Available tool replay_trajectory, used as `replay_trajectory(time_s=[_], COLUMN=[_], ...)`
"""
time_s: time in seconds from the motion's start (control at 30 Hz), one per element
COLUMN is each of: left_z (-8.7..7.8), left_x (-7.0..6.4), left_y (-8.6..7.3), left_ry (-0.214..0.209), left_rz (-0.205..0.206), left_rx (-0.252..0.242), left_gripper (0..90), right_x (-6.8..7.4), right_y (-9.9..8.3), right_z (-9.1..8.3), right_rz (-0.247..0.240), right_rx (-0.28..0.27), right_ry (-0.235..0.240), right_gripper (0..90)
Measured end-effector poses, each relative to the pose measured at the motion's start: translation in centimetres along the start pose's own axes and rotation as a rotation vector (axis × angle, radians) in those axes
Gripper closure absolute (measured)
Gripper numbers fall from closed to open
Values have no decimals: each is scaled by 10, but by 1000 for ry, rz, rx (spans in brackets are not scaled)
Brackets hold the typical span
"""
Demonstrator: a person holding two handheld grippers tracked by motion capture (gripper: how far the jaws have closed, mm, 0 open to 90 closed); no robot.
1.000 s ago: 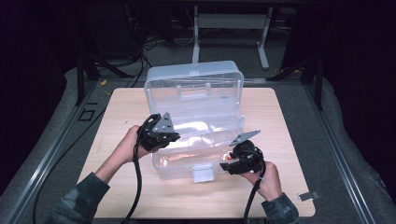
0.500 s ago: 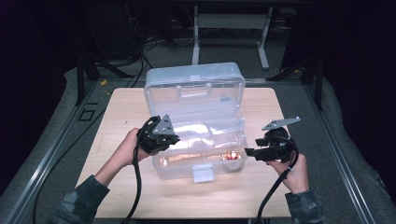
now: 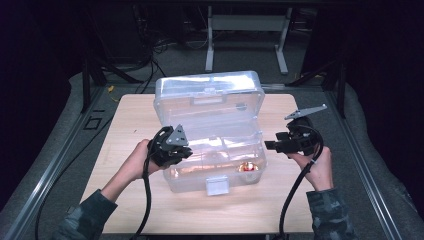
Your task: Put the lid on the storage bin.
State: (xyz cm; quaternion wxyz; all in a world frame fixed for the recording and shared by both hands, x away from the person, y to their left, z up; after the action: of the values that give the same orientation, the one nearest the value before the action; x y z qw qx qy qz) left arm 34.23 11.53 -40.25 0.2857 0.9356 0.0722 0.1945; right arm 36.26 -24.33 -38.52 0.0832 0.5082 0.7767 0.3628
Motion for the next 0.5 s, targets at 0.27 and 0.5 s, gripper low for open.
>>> replay_trajectory(time_s=[0.27, 0.5], left_z=[0, 1], left_x=[-5, -10], left_y=[-1, -1], left_ry=[15, 33], left_rz=[-12, -11], left_rx=[11, 15], left_gripper=[821, 794], right_x=[10, 11], right_y=[18, 21], right_z=[11, 17], right_rz=[-31, -27], right_rx=[10, 8], right_ry=[4, -3], right_gripper=[431, 426])
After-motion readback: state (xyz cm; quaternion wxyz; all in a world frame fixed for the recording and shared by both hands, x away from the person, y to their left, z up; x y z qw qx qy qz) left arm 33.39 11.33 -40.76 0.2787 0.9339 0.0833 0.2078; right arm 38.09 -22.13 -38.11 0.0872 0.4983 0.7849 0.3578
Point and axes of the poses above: each handheld gripper's, and its own axes: z roughly forward along the jaws, y roughly out of its top, x roughly to its left, the point moved 1 cm from there along z, roughly forward along the jaws, and after that the axes turned 11 degrees about z, right-handed, at the moved point
